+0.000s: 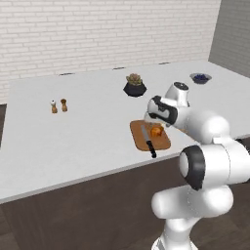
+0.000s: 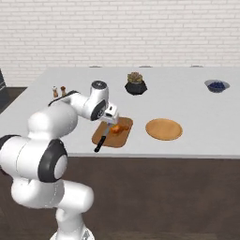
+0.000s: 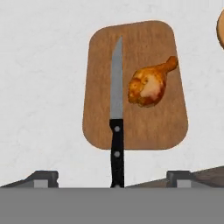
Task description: Pick up the knife from the drawer and place it on the cutting board. Then place the meat from the plate to the cutting board.
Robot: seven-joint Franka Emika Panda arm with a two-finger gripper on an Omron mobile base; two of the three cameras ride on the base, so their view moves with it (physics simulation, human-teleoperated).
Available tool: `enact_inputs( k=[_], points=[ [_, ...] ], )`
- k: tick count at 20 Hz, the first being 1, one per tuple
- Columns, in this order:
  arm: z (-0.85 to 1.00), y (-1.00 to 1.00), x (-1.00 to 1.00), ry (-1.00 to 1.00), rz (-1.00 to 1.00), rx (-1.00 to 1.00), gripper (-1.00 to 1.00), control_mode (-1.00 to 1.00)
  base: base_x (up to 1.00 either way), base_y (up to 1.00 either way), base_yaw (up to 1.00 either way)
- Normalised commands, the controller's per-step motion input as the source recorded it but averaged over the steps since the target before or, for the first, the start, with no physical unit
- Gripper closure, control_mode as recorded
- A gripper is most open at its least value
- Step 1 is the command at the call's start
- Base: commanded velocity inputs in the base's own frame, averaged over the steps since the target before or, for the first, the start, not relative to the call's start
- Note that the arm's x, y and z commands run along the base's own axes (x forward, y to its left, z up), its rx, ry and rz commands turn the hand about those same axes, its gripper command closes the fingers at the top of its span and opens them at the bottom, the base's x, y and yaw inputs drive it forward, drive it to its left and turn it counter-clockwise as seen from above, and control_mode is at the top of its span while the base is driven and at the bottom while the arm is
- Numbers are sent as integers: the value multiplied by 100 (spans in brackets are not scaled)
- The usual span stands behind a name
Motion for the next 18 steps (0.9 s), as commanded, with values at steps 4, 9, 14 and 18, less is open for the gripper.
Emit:
enact_inputs(
  k=[4, 9, 14, 18],
  points=[
    [37, 100, -100, -6, 25, -39, -100, -100, 0, 0, 0],
    [23, 100, -100, -3, 28, -50, -100, -100, 0, 0, 0],
    [1, 91, -98, -3, 22, -32, -100, -100, 0, 0, 0],
    [0, 18, -29, 0, 2, 0, -100, -100, 0, 0, 0]
  ],
)
